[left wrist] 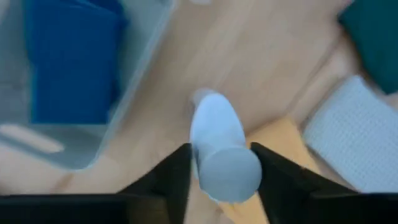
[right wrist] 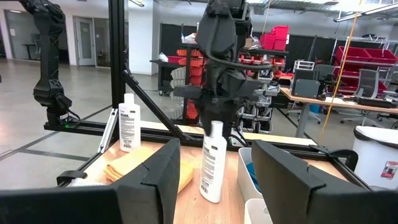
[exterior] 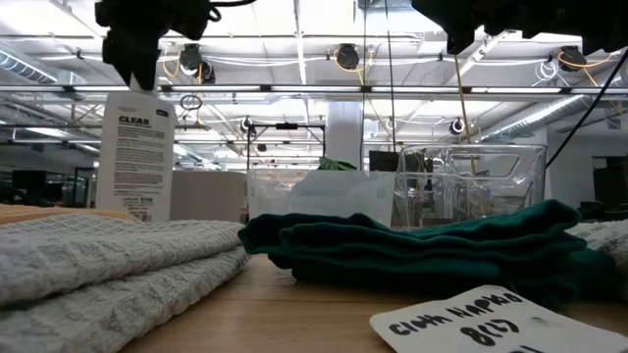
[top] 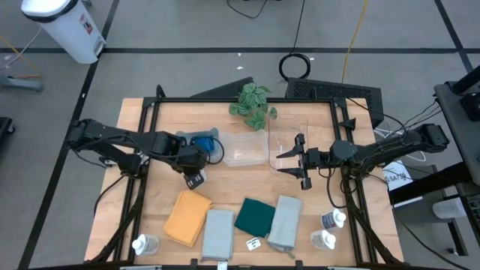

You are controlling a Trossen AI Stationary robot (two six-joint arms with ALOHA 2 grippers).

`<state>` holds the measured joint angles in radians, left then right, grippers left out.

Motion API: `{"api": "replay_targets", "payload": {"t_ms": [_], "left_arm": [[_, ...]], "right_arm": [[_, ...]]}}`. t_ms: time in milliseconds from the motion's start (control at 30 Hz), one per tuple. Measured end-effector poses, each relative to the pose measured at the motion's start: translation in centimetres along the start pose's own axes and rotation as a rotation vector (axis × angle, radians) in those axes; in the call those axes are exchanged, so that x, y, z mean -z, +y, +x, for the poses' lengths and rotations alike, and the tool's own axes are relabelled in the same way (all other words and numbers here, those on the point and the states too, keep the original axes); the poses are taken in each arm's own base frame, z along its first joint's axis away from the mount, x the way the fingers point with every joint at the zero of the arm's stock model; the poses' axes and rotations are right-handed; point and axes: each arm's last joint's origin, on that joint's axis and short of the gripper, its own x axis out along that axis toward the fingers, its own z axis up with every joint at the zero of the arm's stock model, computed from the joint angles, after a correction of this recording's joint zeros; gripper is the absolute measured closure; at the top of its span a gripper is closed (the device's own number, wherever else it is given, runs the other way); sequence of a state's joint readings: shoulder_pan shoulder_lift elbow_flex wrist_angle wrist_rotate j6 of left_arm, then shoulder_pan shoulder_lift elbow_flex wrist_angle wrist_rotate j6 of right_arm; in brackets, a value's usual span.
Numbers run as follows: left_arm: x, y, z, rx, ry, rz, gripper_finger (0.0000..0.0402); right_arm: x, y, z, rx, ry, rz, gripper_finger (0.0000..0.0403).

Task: Pick & Place Kitchen Items
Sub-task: Put the white plastic restorer bottle into the white bin

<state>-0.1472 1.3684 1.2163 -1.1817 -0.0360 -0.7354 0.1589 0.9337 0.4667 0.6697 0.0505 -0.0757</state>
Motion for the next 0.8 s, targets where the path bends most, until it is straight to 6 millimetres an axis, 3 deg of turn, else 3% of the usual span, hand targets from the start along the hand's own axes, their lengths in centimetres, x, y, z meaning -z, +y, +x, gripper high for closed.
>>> {"api": "replay_targets", "payload": {"t_ms": [133,300,500,567,667,800], "left_arm": [[-0.5,-0.2,-0.1,0.016,-0.059,0.065,0.0153],[0.0,0.0,-1.2,-0.069,-0.200,0.039,0.0104],[3.8,-0.8,-4.8,-0.144,-0.528,0.078,0.0078],[5.5,-1.1,-5.1,-0.135,-0.609,0.099,0.0077],[8.0,-1.1,-3.7,-0.142,-0.666,0.114,0.0076],[9.9,-0.3,-0.4,-0.180,-0.610,0.124,0.0076]], "right_arm": [[0.0,0.0,0.0,0.000,0.000,0.000,0.0232],[0.0,0.0,0.0,0.000,0.004,0.000,0.0232],[0.2,0.0,0.0,-0.001,0.016,0.010,0.0232],[0.2,0.0,0.0,-0.001,0.016,0.010,0.0232],[0.2,0.0,0.0,-0.001,0.017,0.010,0.0232],[0.2,0.0,0.0,-0.002,0.022,0.010,0.0232]]}}
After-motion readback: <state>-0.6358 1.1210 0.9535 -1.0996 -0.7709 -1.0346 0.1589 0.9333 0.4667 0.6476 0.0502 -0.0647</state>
